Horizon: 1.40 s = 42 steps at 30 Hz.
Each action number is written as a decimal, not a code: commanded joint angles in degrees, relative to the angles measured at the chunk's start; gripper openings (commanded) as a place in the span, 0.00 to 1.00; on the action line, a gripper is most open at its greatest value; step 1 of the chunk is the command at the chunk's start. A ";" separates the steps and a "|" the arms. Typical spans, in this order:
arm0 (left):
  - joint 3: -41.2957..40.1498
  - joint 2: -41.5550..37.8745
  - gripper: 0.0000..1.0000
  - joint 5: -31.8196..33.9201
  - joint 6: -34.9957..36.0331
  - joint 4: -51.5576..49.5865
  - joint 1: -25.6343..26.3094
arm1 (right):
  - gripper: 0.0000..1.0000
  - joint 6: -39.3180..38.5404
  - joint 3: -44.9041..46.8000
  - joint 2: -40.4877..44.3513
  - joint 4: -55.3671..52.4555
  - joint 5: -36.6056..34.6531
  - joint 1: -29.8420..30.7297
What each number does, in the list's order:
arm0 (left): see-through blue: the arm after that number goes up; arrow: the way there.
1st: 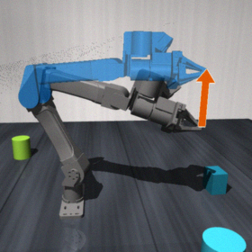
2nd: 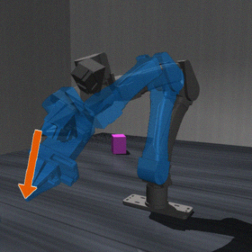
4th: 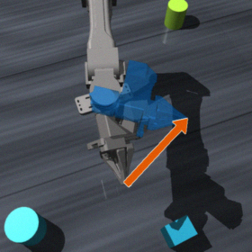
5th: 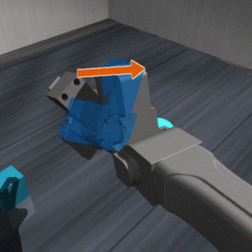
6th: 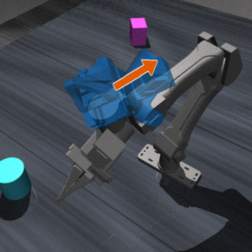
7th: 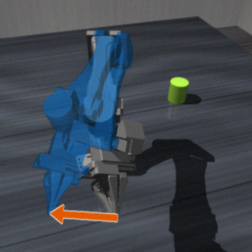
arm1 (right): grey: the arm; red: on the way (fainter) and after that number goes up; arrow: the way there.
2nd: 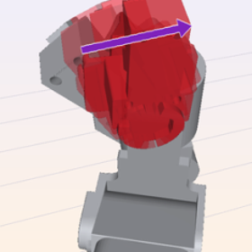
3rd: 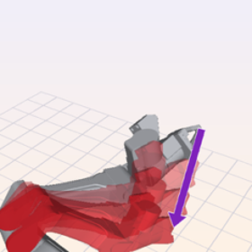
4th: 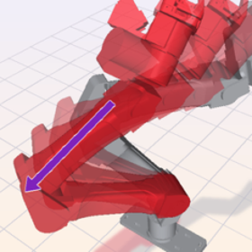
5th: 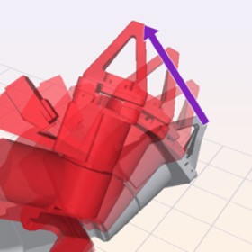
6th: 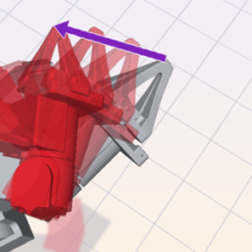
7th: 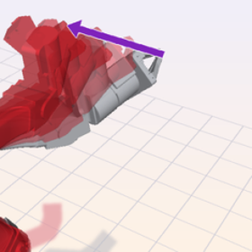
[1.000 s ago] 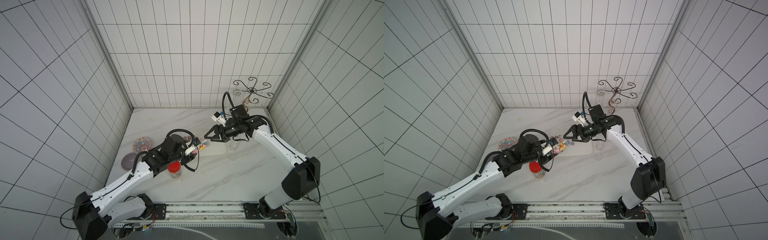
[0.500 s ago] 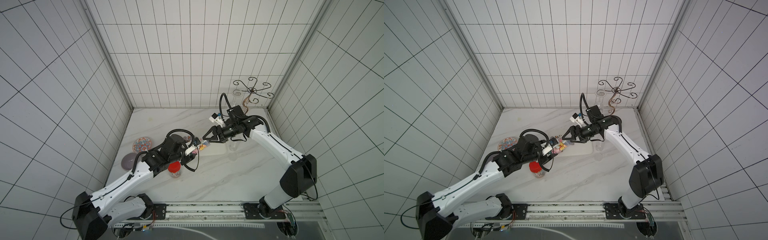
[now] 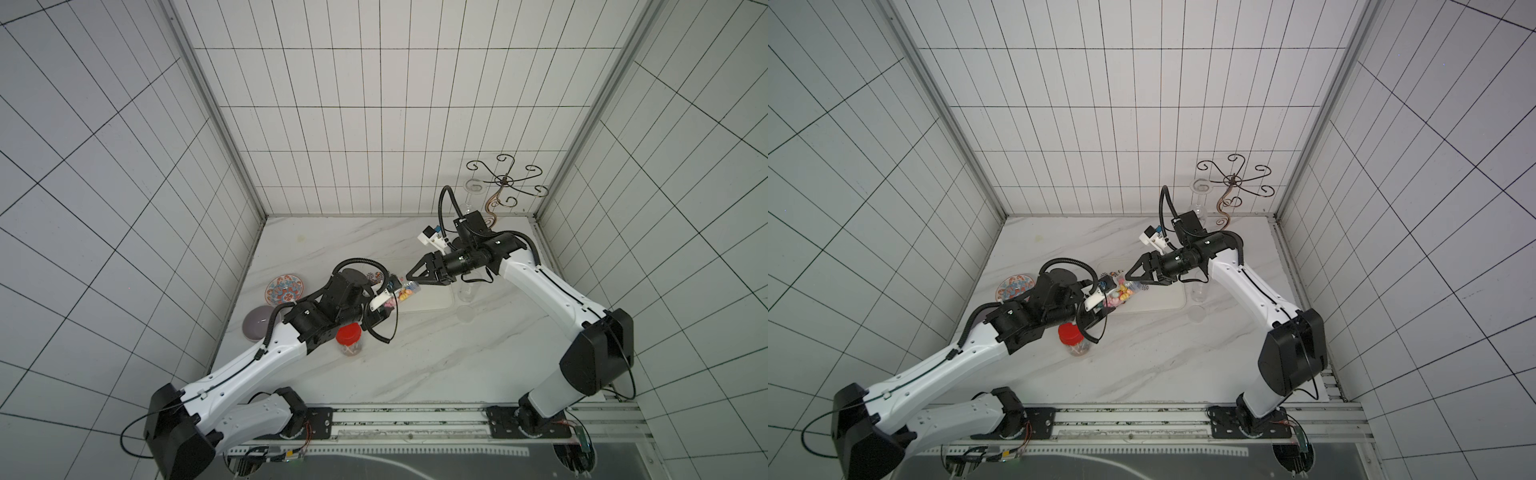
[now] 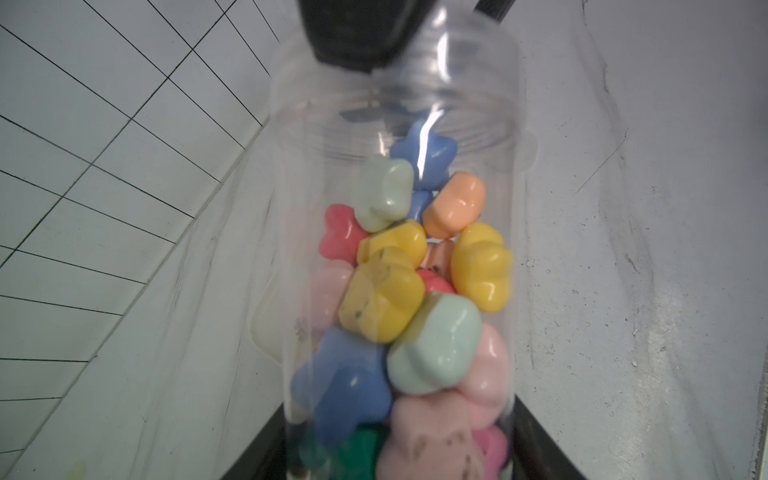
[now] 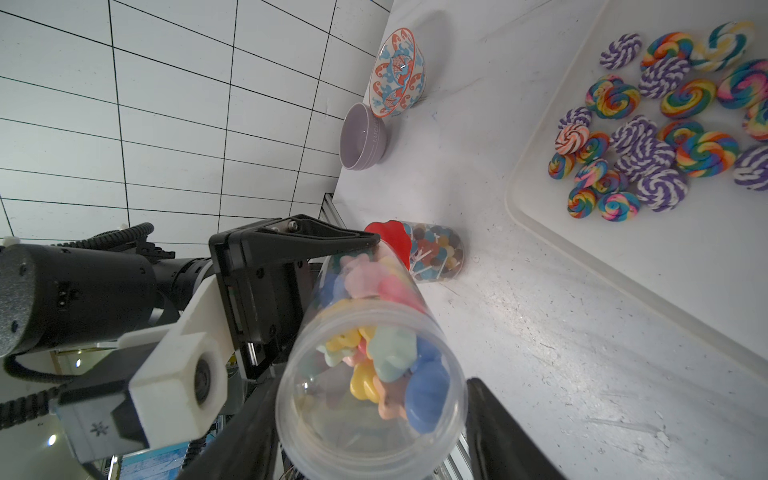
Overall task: Pour the candies out of the jar
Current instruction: Unscrew the lid from the jar.
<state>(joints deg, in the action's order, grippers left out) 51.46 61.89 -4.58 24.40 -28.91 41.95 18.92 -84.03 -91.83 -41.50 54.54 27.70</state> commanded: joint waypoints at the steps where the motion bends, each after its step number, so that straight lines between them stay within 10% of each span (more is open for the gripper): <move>1: 0.40 -0.21 0.49 -2.46 -0.45 3.94 0.32 | 0.63 -3.05 2.76 2.34 0.70 0.85 0.33; 22: 9.06 5.26 0.50 -28.19 -3.58 -1.51 -4.41 | 0.57 -21.41 14.98 11.75 8.79 9.16 -0.61; 42: 11.77 6.94 0.51 -38.94 -3.57 -2.48 -6.00 | 0.54 -28.76 21.29 18.21 15.04 16.53 -2.56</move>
<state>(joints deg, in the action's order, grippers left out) 59.94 68.90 -38.30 20.73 -38.41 35.97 -6.76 -65.63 -74.74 -28.23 63.53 24.23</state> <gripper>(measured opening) 0.612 0.638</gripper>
